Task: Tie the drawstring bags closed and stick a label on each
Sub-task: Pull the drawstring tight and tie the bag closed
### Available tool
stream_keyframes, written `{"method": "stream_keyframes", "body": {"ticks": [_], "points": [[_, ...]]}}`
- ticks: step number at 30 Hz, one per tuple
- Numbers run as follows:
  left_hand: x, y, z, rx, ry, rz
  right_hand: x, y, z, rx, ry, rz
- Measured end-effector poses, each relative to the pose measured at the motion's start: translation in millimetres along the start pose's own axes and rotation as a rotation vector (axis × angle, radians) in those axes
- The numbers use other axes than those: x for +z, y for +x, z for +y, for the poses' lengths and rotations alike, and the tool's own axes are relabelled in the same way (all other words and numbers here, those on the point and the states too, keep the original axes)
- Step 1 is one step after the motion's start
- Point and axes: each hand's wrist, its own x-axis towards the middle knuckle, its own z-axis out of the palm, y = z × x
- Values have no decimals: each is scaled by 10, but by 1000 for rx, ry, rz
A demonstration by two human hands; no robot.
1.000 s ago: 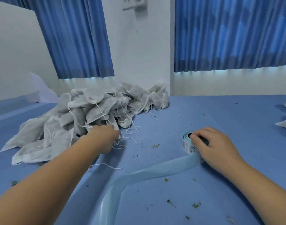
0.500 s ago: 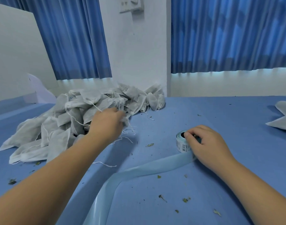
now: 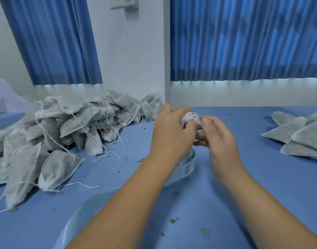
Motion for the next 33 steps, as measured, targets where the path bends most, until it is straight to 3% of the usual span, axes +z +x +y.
{"method": "stream_keyframes", "body": {"ticks": [8,12,19,26,29,33], "points": [[131,-269,-54,-71,-131,56,-139,6,-32,-193,-537,-62],[27,-242,-37,-106,-153,65,-93,-2,-65,-254,-595,-108],[-128,-214,-33,-139,-237,71,-121,13,-232,84,-243,-158],[-207,-245,90,-38,-278,-51,-561,30,-293,356,336,-244],[-223,-284,155,33,-262,-114,-752,66,-304,431,491,-146],[-189,-331,200,19,-238,-225,-878,126,-201,522,416,78]]}}
